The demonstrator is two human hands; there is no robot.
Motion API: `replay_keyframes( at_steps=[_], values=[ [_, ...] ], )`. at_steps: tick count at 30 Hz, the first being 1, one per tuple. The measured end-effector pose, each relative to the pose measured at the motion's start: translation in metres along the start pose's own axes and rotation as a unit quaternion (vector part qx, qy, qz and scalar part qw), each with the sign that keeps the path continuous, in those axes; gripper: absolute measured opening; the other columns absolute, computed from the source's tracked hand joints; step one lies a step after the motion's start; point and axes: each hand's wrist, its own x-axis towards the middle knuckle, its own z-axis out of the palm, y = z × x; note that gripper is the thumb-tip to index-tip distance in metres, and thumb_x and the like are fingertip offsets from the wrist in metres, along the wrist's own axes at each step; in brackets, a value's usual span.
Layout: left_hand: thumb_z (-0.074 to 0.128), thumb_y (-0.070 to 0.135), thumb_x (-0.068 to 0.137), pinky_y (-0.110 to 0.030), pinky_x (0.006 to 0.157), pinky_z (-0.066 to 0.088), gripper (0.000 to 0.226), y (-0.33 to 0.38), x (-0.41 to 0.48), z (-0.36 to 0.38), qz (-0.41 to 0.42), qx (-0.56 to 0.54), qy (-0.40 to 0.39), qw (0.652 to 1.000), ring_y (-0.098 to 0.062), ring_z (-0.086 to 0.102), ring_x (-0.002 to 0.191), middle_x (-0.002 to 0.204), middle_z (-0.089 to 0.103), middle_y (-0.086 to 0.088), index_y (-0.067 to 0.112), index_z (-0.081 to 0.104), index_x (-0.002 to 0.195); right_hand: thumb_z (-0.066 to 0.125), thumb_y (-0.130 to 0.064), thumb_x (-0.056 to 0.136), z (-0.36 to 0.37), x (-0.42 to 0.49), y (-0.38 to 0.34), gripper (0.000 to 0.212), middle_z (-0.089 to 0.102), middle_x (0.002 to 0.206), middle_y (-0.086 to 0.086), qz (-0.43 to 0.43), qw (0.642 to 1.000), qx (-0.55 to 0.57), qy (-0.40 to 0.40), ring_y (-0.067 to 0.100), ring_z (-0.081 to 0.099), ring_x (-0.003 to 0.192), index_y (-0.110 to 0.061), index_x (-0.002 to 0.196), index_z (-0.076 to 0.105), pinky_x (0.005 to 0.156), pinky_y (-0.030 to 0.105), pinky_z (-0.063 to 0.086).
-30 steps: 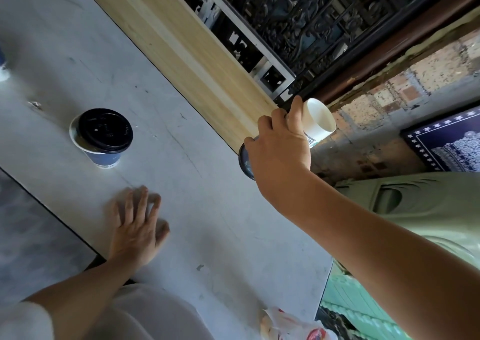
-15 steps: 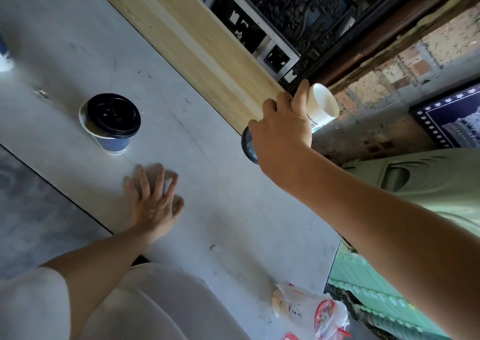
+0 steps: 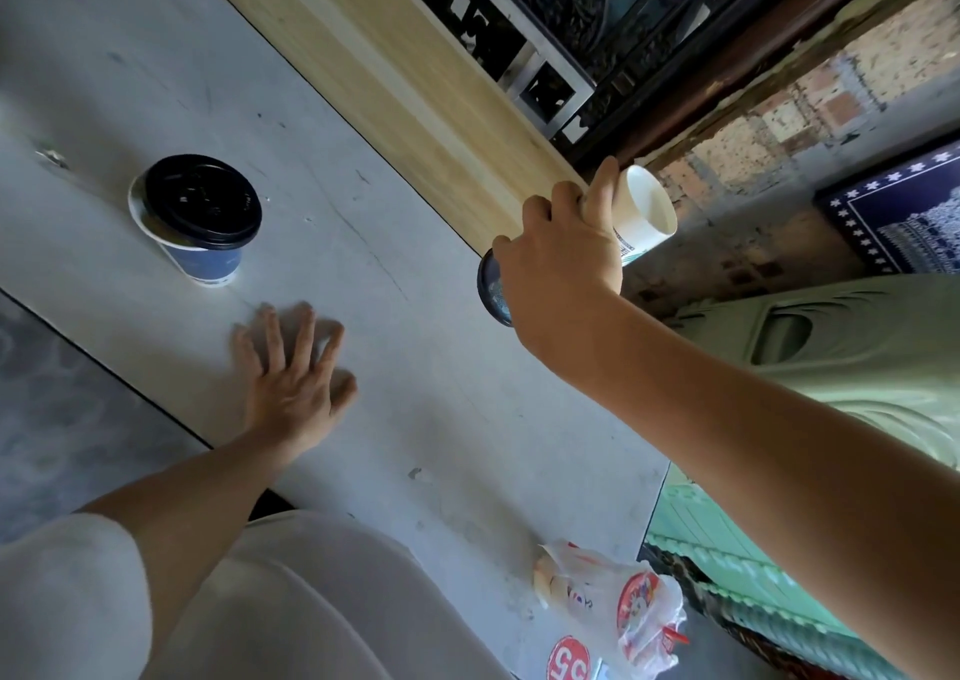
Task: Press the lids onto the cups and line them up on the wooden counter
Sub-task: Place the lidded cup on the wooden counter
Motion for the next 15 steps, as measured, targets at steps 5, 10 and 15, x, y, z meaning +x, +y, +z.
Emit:
replay_keyframes(
  at_steps=[5,10,15],
  values=[
    [0.034,0.064,0.084,-0.075,0.114,0.001,0.082,0.0,-0.002,0.004,0.003,-0.011,0.016,1.0,-0.055,0.0,0.149,0.166,0.015,-0.018,0.02,0.039,0.152,0.058,-0.029,0.085,0.009,-0.003,0.004,0.047,0.045,0.131,0.016,-0.004,1.0,0.005,-0.013,0.046,0.035,0.126,-0.021,0.131,0.054,0.113,0.074,0.004],
    [0.034,0.063,0.083,-0.073,0.113,-0.003,0.081,0.002,-0.003,0.003,-0.001,-0.013,0.022,1.0,-0.054,0.005,0.148,0.166,0.018,-0.017,0.02,0.042,0.151,0.059,-0.029,0.084,0.012,-0.001,0.004,0.047,0.046,0.13,0.016,-0.007,1.0,0.008,-0.017,0.046,0.035,0.126,-0.023,0.131,0.055,0.112,0.074,0.003],
    [0.036,0.062,0.084,-0.073,0.114,-0.001,0.079,0.002,-0.002,0.003,-0.001,-0.026,0.032,0.999,-0.054,0.005,0.149,0.165,0.021,-0.017,0.02,0.042,0.15,0.058,-0.03,0.086,0.012,0.002,0.005,0.047,0.047,0.13,0.015,-0.01,1.0,0.008,-0.009,0.046,0.035,0.126,-0.023,0.132,0.054,0.112,0.073,0.005]
  ],
)
